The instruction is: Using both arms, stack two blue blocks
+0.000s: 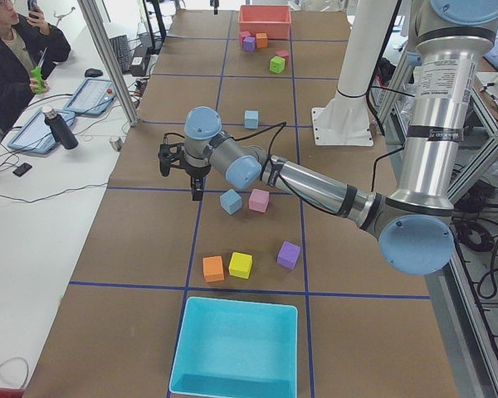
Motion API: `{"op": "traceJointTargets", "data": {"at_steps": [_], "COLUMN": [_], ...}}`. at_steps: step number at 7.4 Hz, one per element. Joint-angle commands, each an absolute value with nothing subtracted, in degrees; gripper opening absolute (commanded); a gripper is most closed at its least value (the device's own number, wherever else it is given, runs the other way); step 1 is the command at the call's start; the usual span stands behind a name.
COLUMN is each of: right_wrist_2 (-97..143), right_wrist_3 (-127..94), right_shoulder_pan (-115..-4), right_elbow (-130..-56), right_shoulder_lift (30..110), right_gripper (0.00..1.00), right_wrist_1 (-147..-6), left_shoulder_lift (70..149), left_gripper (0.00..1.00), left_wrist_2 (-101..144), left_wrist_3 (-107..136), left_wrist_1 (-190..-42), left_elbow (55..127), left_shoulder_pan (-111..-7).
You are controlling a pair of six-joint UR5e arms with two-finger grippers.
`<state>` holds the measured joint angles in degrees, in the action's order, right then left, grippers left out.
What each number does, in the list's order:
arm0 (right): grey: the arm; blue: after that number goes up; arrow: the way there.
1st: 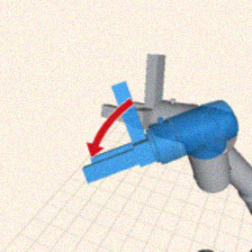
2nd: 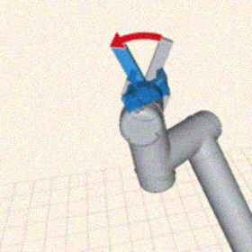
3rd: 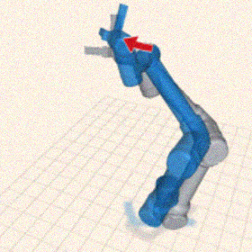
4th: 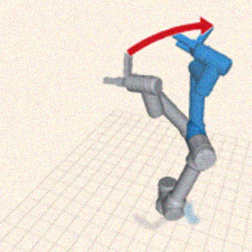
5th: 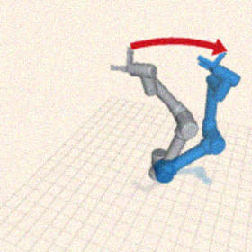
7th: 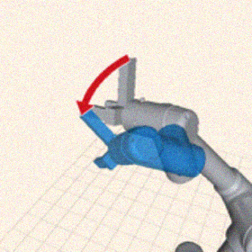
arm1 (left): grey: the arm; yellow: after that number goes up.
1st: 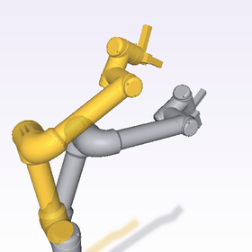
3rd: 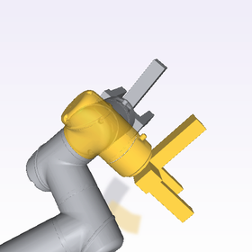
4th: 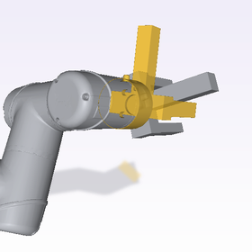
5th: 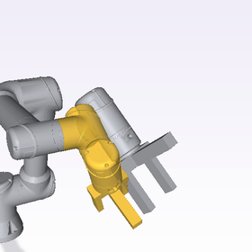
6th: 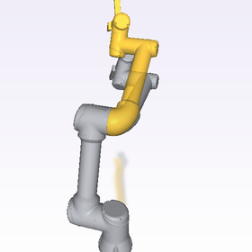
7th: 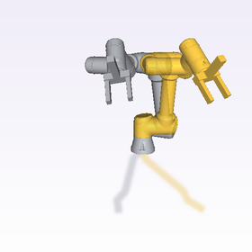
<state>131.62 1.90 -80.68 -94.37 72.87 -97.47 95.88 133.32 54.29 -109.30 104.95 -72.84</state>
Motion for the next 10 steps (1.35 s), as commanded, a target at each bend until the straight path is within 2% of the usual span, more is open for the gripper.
{"op": "traceJointTargets", "data": {"at_steps": [1, 6, 10], "right_wrist_2": [128.17, 126.83, 126.74], "right_wrist_3": [4.57, 4.48, 4.4], "right_shoulder_pan": [-82.26, -82.18, -82.18], "right_elbow": [-94.83, -94.92, -94.75], "right_shoulder_lift": [79.87, 81.56, 81.56], "right_gripper": [1.0, 1.0, 1.0], "right_wrist_1": [-97.38, -97.3, -97.3], "left_shoulder_lift": [94.76, 94.04, 94.48], "left_gripper": [0.98, 0.98, 0.98], "left_wrist_2": [125.19, 119.37, 117.07], "left_wrist_3": [62.83, 74.58, 80.6], "left_wrist_1": [-109.34, -109.25, -109.25], "left_elbow": [105.38, 104.68, 101.35], "left_shoulder_pan": [-63.41, -50.3, -47.29]}}
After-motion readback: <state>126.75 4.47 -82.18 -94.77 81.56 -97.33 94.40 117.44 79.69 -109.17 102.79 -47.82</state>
